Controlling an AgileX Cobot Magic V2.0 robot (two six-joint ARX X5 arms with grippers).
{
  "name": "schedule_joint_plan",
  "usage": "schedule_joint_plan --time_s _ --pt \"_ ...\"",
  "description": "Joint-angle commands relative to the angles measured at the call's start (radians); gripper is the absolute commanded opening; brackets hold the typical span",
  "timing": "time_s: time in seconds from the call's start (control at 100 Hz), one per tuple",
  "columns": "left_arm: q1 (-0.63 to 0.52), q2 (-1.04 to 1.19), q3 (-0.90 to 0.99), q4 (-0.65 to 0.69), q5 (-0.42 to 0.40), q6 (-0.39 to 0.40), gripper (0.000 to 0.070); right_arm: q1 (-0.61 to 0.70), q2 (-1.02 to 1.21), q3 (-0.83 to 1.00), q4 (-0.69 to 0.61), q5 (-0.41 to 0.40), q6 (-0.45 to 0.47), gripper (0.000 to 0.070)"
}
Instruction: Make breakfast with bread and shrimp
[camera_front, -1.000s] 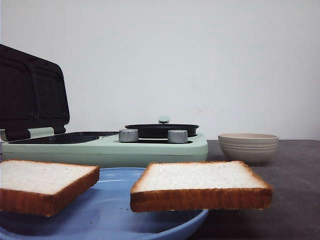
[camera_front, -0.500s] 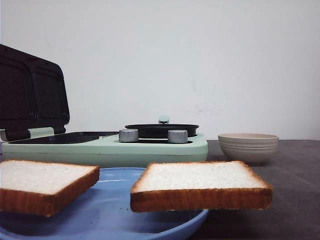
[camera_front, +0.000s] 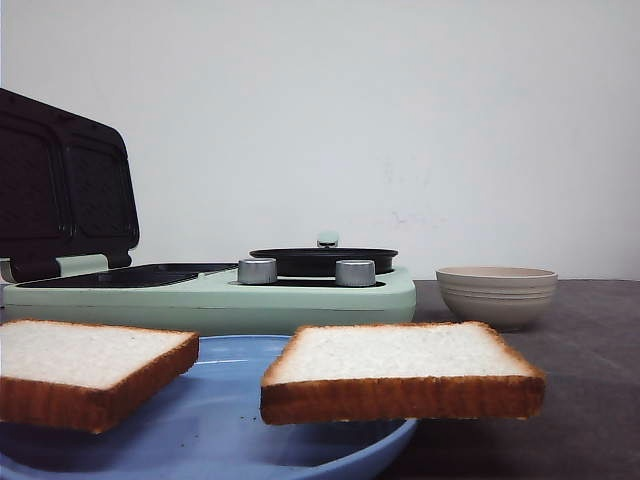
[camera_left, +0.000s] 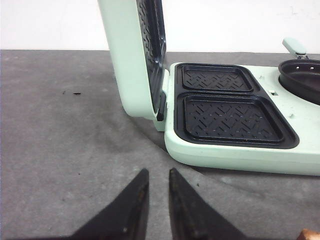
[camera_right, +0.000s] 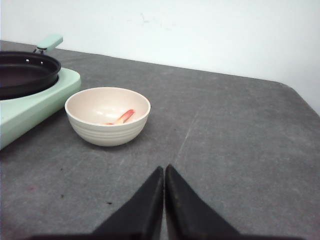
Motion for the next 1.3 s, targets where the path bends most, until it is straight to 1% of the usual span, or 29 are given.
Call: schedule_joint_plan --time_s 0.0,0.15,0.38,0.94,1.01,1.12,1.29 --pt "0.000 -0.002 -0.016 -0.005 0.002 -0.008 0.0000 0.002 -0.001 -0.004 0.022 0.001 0.012 0.0000" --pt "0.000 -0.002 -0.016 0.048 0.002 -0.010 0.0000 0.002 -0.001 -0.004 0.044 0.001 0.013 0.0000" --pt "0.000 -0.002 -0.013 0.102 0.002 -0.016 0.0000 0.002 -0.001 -0.004 0.046 0.001 0.015 0.0000" --pt "0.000 -0.002 -0.013 0.032 0.002 -0.044 0.0000 0.002 -0.001 -0.004 0.041 0.001 0.019 0.0000" --pt "0.000 -0.002 -0.013 0.031 0.002 -0.076 0.0000 0.002 -0.001 -0.003 0.035 0.001 0.037 0.0000" --pt "0.000 -0.002 -0.013 0.016 0.002 -0.160 0.0000 0.002 -0.001 -0.004 0.016 0.001 0.078 0.0000" --pt "0.000 -0.001 -0.006 0.005 0.002 -0.327 0.0002 0.002 -0.001 -0.003 0.013 0.001 0.235 0.0000"
